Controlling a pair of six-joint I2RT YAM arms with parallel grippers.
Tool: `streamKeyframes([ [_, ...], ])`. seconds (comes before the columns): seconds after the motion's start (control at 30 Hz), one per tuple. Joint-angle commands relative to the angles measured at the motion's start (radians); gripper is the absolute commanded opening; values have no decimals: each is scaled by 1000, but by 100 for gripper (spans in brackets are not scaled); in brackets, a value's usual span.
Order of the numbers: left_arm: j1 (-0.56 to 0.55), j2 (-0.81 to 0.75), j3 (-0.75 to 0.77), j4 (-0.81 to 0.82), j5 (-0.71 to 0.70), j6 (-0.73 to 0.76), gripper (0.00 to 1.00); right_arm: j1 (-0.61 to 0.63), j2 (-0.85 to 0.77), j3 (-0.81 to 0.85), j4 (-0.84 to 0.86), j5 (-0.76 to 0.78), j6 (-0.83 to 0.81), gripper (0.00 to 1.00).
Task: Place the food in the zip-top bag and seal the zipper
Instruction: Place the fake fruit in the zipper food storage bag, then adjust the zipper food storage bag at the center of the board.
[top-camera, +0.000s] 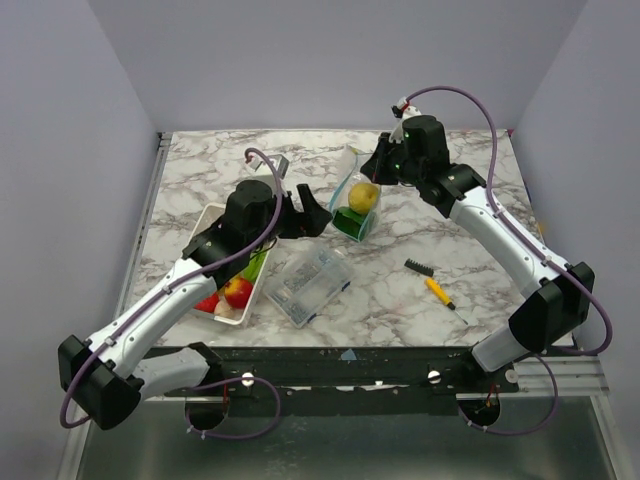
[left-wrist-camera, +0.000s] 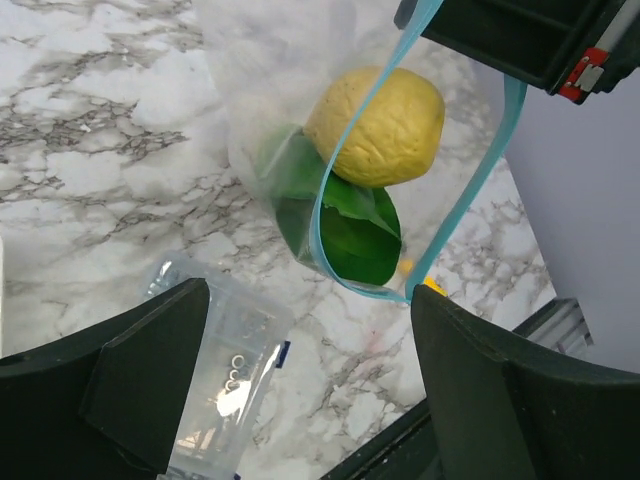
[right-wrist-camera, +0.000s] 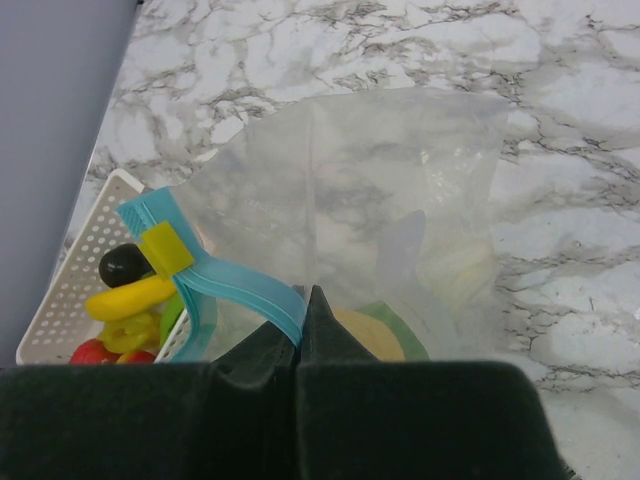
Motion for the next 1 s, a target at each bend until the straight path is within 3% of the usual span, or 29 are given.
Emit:
streamKeyframes([
  [0.0,11,91,59,-37,121,3,81,3,4,37,-23,-41,16,0],
  [0.1,21,146,48,63,259,-40,76,3,16,77,-71,-40,12,0],
  [0.3,21,236,68,154,398,-119,30,2,61,179,-181,-7,13,0],
  [0.43,14,273,148,200,519,-179,9,3,141,323,-314,65,-3,0],
  [0.6,-9,295,197,302,653,-308,5,4,245,528,-495,180,-28,1],
  [0.7,-15,284,134,355,626,-353,5,4,232,488,-467,187,-52,0],
  [0.8,0,303,86,291,556,-346,6,3,221,425,-430,184,-70,0],
  [0.97,10,332,57,300,574,-368,13,3,180,368,-379,166,-74,0],
])
